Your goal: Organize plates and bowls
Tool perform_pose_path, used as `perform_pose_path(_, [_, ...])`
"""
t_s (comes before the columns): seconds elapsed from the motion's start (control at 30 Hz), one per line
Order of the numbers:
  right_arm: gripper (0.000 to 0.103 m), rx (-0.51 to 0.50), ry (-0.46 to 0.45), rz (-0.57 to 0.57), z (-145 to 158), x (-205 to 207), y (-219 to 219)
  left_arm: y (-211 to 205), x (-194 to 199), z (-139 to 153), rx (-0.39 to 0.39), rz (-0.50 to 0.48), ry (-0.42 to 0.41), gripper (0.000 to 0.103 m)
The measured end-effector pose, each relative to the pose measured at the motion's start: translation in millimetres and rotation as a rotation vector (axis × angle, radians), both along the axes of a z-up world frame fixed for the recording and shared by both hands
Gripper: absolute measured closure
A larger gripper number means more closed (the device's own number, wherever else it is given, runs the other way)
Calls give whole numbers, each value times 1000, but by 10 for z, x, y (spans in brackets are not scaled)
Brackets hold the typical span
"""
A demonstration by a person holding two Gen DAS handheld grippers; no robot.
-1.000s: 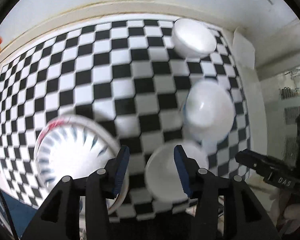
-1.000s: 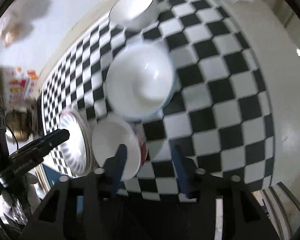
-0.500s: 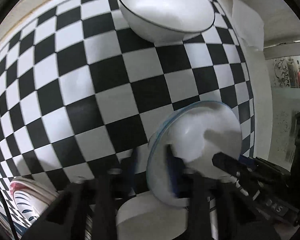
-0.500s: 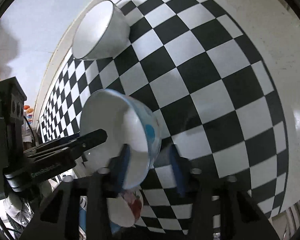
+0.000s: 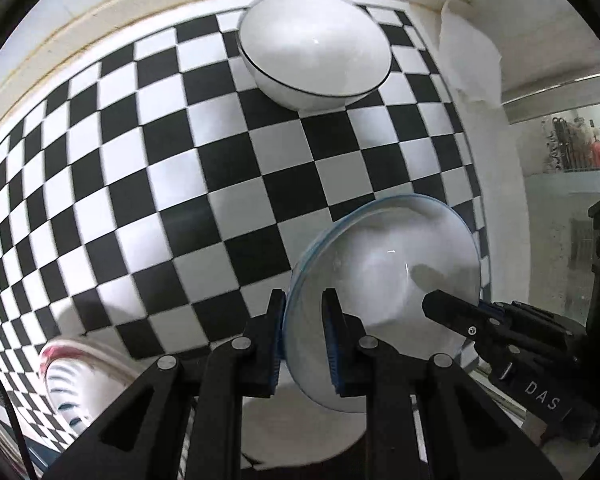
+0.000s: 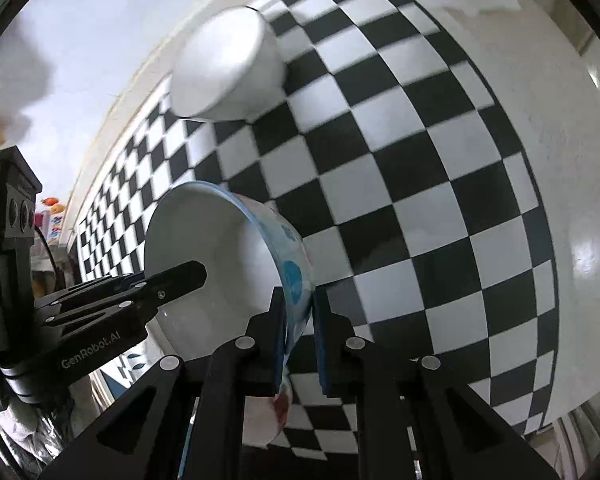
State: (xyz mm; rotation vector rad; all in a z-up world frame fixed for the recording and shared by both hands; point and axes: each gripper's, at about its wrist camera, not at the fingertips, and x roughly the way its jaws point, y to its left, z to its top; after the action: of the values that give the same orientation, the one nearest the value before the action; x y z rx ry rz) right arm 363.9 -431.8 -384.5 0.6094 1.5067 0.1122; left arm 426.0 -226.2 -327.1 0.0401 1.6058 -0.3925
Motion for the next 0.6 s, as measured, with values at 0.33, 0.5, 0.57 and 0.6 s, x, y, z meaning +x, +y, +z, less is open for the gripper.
perform_pose_path(0.33, [89,-11,-76,93,709,-234,347,337,-327,640,-11,-8,-99,87])
perform_pose_path(0.5, [89,-2,-92,124,886,-377,516,522,-481,771,-6,-12,-114,87])
perform_pose_path(0.57, [89,4,-94,132,923,-447,581,565,-553,803,3,-20,-127,87])
perform_pose_path(0.6, [89,6,-93,135,934,-487,593,588,-584,810,4,-21,-131,87])
